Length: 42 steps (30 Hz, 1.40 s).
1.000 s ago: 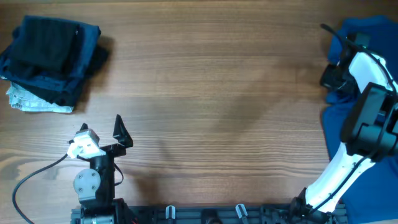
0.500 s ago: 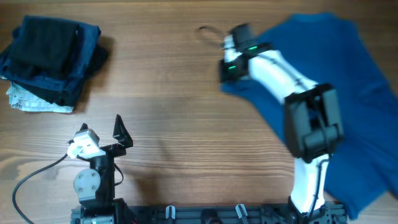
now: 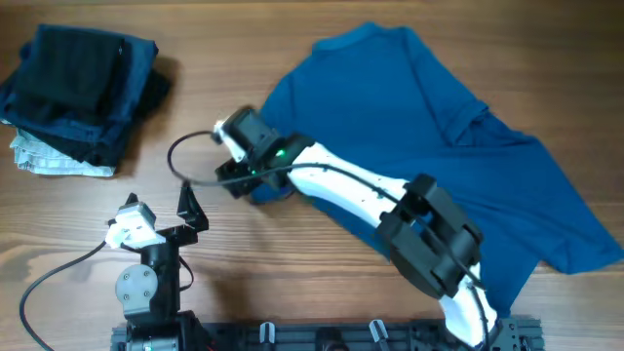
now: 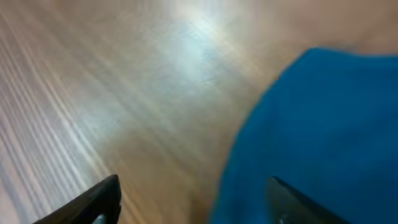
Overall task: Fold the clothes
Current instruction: 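Drag the grasped shirt leftward across the table with the right gripper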
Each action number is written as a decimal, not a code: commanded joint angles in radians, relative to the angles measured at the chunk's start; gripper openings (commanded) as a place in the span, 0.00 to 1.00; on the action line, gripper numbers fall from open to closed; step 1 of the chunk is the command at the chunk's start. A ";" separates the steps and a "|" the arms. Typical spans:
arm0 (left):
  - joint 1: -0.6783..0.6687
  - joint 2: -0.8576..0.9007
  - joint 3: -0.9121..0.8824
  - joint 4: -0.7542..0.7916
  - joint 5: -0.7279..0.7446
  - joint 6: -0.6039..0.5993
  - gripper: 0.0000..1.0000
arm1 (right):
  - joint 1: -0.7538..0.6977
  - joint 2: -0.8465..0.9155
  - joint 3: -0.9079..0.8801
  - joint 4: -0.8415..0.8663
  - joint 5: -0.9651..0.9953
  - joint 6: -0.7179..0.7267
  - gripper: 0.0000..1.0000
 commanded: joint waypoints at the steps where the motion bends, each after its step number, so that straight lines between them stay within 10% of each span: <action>1: -0.006 -0.007 -0.006 0.003 -0.009 0.016 1.00 | -0.060 -0.071 0.028 0.034 0.027 0.016 0.56; 7: -0.006 -0.007 -0.006 0.003 -0.009 0.016 1.00 | -0.093 0.032 0.025 0.102 0.037 0.057 0.18; 20: -0.006 -0.007 -0.006 0.003 -0.009 0.016 1.00 | -0.107 0.190 0.024 -0.043 0.484 0.219 0.07; 42: -0.006 -0.007 -0.006 0.003 -0.009 0.016 1.00 | -0.046 0.189 0.023 0.043 -0.086 0.154 0.45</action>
